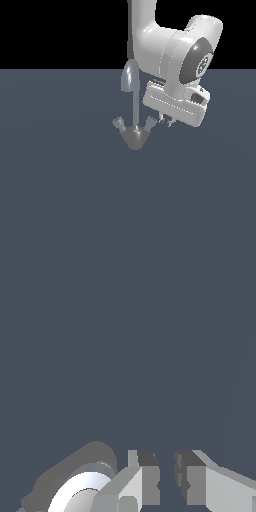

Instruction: Turn on the faucet by rotating a designated handle.

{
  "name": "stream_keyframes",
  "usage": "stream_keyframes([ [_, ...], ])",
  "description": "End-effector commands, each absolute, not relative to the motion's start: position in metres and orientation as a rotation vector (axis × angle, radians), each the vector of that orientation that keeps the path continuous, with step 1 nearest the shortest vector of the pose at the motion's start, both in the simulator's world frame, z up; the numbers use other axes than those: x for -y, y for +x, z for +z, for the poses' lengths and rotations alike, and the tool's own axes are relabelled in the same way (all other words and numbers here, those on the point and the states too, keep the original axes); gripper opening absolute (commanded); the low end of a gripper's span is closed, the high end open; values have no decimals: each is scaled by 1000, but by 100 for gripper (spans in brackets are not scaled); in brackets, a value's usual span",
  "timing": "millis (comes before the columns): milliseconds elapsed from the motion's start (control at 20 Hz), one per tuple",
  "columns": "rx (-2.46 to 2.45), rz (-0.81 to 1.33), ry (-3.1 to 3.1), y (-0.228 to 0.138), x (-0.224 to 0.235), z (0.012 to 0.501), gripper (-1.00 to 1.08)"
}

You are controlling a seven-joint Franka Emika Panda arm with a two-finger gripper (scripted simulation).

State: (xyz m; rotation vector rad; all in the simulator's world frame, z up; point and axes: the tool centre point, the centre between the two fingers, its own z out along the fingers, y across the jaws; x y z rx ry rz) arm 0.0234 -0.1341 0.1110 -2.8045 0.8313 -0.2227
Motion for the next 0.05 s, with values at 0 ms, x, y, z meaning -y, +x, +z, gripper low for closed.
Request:
stream_keyframes([
  [0, -874, -156, -2803, 14, 120, 79, -83],
])
